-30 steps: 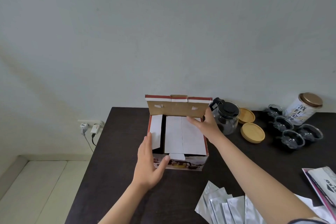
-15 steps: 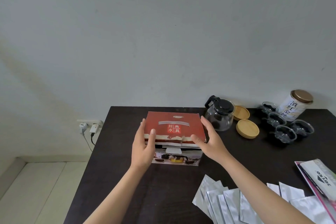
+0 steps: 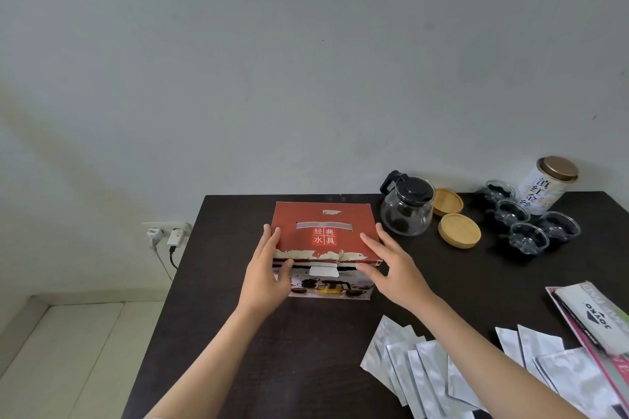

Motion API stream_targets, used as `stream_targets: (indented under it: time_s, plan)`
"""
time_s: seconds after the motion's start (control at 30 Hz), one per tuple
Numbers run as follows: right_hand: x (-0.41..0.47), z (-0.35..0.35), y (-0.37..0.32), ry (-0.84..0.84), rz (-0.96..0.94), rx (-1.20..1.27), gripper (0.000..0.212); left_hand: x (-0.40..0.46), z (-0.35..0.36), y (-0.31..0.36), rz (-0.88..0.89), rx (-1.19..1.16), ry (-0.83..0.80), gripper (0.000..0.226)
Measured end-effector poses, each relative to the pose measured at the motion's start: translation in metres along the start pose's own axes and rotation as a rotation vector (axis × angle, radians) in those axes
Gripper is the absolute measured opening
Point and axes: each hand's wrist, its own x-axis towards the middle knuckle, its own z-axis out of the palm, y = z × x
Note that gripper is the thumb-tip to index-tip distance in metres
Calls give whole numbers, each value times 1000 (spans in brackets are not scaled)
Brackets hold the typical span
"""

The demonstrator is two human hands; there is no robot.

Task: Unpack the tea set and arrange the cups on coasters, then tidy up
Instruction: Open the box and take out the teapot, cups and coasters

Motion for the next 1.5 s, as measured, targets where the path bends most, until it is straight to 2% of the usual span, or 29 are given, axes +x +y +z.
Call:
stream_targets:
  time_s: [0.23,0.53,0.77,0.83,0.9,0.97,1.07,1.33,1.5]
  plan:
    - [-4,12,5,24,-26,-3,68,2,0,-17,97,135,-67,59]
    - [-6,28,4,24,-25,-29,67,6,4,-22,145,186,-46,54]
    - [-13,39,10,-18,-3,-104,64,2,3,-35,142,269,-188,52]
    - [-13,41,10,20,19,-191,64,0,3,-35,137,291,-208,54]
    - [-13,43,9,140,-23,-297,67,0,4,-36,131,280,-202,54]
    - [-13,44,2,216,-134,-311,64,-1,6,-37,127,260,-182,55]
    - [-10,50,-11,243,-231,-272,60,-1,7,-37,122,250,-153,60]
    - [-4,65,-19,318,-275,-218,29,-2,10,-39,145,205,-103,68]
    - [-5,64,-21,332,-279,-218,21,-1,11,-38,146,188,-86,71]
